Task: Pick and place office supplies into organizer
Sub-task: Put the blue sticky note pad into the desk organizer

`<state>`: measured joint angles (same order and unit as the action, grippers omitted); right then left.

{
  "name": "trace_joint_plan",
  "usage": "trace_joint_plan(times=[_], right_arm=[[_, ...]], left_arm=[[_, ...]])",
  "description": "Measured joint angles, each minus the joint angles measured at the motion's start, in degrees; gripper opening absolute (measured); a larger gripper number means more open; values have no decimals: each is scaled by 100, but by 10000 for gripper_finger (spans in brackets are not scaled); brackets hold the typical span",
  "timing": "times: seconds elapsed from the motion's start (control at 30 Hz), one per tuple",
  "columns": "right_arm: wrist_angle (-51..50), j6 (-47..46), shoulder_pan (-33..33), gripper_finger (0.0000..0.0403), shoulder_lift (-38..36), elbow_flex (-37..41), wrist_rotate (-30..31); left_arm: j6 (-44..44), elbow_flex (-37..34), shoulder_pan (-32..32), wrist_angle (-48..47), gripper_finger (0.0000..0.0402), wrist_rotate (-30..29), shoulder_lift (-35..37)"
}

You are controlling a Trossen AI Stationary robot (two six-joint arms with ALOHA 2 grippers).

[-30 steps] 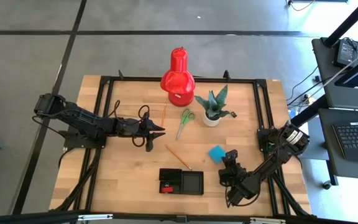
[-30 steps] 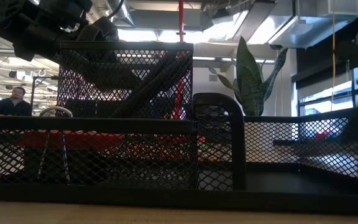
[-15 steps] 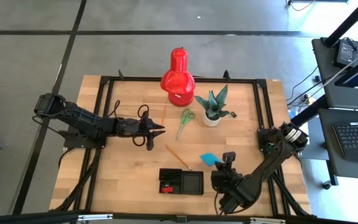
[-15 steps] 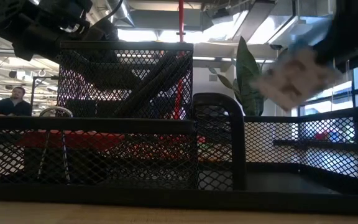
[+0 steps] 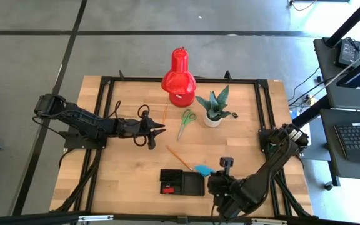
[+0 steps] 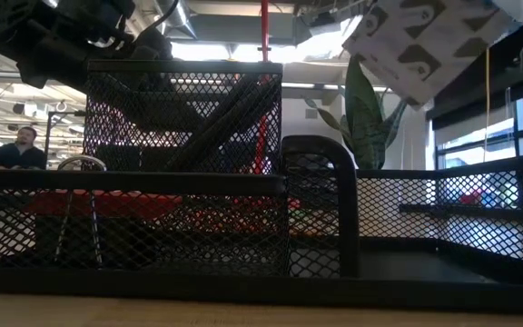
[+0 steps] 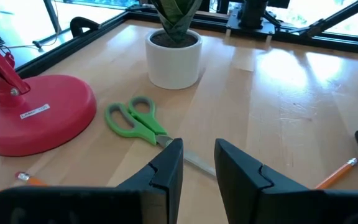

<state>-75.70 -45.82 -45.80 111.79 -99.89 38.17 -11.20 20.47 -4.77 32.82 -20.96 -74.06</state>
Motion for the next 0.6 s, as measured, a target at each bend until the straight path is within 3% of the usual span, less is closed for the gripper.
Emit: trace_joint_plan(times=[0.3,0.6], right_arm=[[-1420,-215,0,0,1273,-1762,-327],[-1417,-365,4,0,1942,-3129,-700]], left_arm=[[-9,0,0,-4,86,-2,0],[-1,0,-98,-45,86,502,0]])
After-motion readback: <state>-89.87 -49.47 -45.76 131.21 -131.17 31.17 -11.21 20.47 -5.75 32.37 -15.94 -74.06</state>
